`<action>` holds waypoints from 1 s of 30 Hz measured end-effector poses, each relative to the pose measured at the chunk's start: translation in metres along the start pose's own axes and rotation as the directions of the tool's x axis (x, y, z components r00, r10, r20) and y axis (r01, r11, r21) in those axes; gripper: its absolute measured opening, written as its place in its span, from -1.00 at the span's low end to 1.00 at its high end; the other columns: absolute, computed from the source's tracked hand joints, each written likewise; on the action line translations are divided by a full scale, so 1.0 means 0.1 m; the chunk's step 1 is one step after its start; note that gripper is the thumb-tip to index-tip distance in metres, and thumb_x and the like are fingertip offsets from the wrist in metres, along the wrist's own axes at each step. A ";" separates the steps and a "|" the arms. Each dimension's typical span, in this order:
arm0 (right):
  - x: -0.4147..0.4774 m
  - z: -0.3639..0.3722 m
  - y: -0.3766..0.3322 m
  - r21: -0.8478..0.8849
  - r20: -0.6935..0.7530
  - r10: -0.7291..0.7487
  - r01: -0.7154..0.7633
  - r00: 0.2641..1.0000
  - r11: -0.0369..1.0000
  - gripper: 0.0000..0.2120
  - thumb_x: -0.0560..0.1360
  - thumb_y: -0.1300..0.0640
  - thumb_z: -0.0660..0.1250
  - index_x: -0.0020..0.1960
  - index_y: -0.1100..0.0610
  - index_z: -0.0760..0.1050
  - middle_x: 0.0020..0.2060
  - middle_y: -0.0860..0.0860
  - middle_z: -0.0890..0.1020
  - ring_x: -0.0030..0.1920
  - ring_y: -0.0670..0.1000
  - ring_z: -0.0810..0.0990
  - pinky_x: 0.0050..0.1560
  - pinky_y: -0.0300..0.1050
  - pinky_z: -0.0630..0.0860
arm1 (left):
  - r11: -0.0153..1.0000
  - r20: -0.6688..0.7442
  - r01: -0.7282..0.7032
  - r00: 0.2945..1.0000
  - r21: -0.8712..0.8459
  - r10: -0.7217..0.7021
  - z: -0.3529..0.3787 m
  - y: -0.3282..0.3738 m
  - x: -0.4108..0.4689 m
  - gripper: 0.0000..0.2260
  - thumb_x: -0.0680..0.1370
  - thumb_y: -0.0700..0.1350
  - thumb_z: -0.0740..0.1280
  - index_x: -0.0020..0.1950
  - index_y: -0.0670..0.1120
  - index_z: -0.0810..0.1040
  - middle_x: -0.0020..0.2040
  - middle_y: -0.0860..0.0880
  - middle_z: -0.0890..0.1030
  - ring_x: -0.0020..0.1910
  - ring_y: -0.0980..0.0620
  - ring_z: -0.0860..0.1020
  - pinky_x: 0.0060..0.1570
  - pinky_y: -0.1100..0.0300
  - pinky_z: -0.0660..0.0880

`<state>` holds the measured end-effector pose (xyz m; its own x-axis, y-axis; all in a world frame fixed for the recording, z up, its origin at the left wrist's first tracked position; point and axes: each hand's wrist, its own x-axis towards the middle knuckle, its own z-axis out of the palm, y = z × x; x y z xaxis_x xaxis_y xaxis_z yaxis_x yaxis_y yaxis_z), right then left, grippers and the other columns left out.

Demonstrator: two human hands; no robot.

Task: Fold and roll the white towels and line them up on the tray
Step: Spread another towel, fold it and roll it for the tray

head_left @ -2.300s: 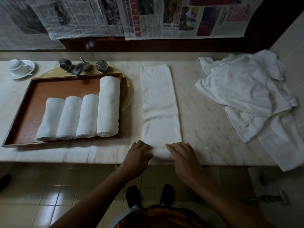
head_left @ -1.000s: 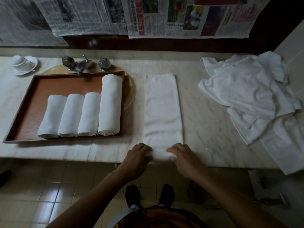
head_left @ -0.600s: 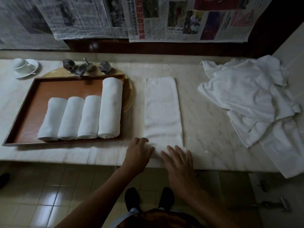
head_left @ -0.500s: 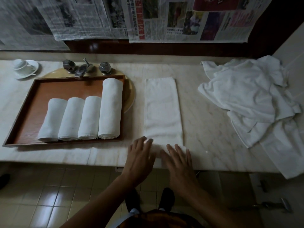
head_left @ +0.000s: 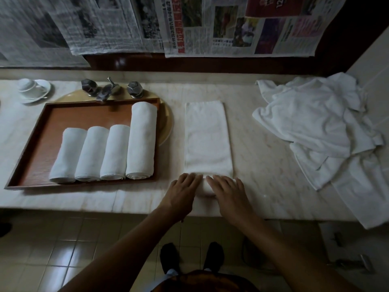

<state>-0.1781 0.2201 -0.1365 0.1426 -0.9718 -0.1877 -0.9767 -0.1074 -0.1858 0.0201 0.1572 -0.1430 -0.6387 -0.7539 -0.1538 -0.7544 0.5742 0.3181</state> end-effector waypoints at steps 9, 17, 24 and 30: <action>-0.32 -0.18 -0.03 0.125 0.080 -0.031 0.020 0.996 0.992 -0.54 0.64 0.18 0.27 0.49 -0.03 0.23 0.31 0.02 0.53 0.28 0.06 0.48 0.27 0.00 0.37 | 0.992 0.062 -0.053 0.996 -0.112 0.060 0.02 0.02 -0.41 -0.49 0.61 0.08 0.37 0.51 0.01 0.31 0.49 0.05 0.39 0.43 0.06 0.36 0.42 0.12 0.30; -0.39 -0.05 -0.12 0.076 -0.113 0.031 -0.022 0.993 0.997 -0.40 0.34 0.29 0.55 0.36 0.09 0.53 0.31 0.10 0.58 0.33 0.21 0.55 0.27 0.19 0.52 | 0.991 -0.013 -0.010 1.000 -0.135 0.009 -0.02 -0.09 -0.22 -0.64 0.61 0.16 0.23 0.31 0.04 0.59 0.22 0.03 0.53 0.13 -0.01 0.43 0.10 0.01 0.48; -0.53 0.17 -0.24 -0.060 -0.142 0.044 -0.053 0.989 0.997 -0.14 0.30 0.36 0.33 0.59 0.08 0.30 0.59 0.16 0.28 0.57 0.28 0.24 0.52 0.33 0.06 | 0.987 -0.141 0.058 0.987 -0.149 -0.080 -0.07 0.18 -0.30 -0.58 0.62 0.08 0.31 0.46 0.01 0.43 0.36 0.00 0.47 0.31 -0.02 0.44 0.31 0.01 0.46; -0.28 0.08 -0.11 -0.039 -0.056 -0.006 0.004 0.998 0.999 -0.16 0.37 0.31 0.38 0.62 0.11 0.23 0.60 0.15 0.27 0.61 0.26 0.18 0.49 0.39 0.23 | 0.995 -0.074 0.022 0.997 0.092 -0.015 0.21 0.31 -0.33 -0.20 0.50 -0.11 0.43 0.66 -0.07 0.11 0.65 -0.13 0.18 0.64 -0.17 0.12 0.57 -0.15 0.10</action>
<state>-0.1699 0.2505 -0.1372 0.1394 -0.9814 -0.1322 -0.9816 -0.1194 -0.1491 0.0151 0.2062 -0.1475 -0.6143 -0.7841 -0.0891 -0.7790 0.5845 0.2270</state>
